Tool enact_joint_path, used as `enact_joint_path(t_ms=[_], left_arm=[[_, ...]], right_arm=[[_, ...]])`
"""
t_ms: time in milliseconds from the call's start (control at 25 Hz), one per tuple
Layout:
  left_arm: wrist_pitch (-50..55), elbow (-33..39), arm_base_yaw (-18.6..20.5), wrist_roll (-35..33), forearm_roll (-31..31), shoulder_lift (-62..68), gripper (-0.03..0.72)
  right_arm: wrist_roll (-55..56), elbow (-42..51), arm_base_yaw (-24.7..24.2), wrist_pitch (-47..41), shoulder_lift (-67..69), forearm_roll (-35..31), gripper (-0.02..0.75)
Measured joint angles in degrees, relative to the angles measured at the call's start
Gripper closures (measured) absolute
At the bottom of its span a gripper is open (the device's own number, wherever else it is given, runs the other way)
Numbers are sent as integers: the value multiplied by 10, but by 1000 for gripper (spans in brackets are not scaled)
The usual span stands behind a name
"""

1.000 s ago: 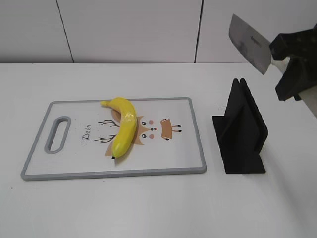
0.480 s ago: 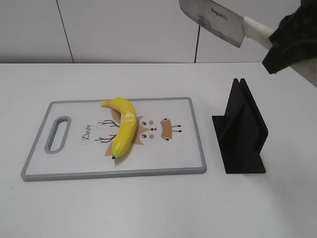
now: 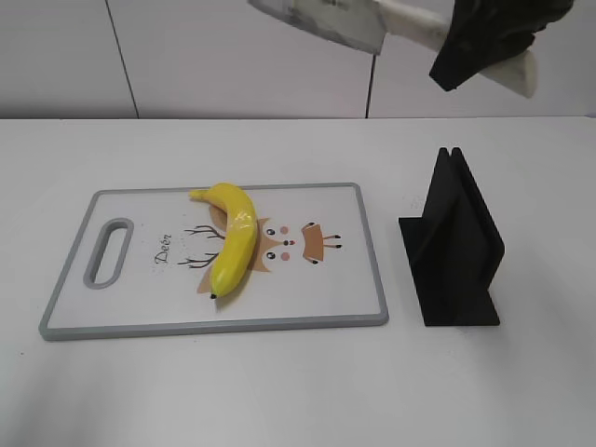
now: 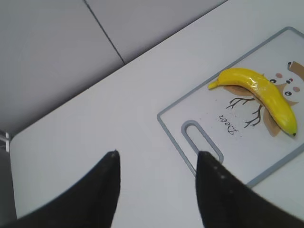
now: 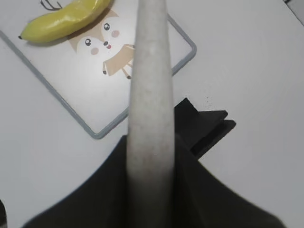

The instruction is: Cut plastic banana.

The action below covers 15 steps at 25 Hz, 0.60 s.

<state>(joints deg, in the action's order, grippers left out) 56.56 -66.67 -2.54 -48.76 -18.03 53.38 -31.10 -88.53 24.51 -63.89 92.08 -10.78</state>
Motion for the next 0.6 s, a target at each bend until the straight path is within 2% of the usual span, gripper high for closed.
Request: enact_joint_path(t_ms=[280,480,600], left_arm=[[62,-119,-1,-144,-72,157,191],[99,-164,-1,-264,-170,253,191],[109,-181,-11,-315,-189,298,191]], right_arm=[[-105,-82,0,-34,95,-7,570],[-191,-122,0,-46,155,-36,570],[-255,-134,0,-52,190,-65,570]])
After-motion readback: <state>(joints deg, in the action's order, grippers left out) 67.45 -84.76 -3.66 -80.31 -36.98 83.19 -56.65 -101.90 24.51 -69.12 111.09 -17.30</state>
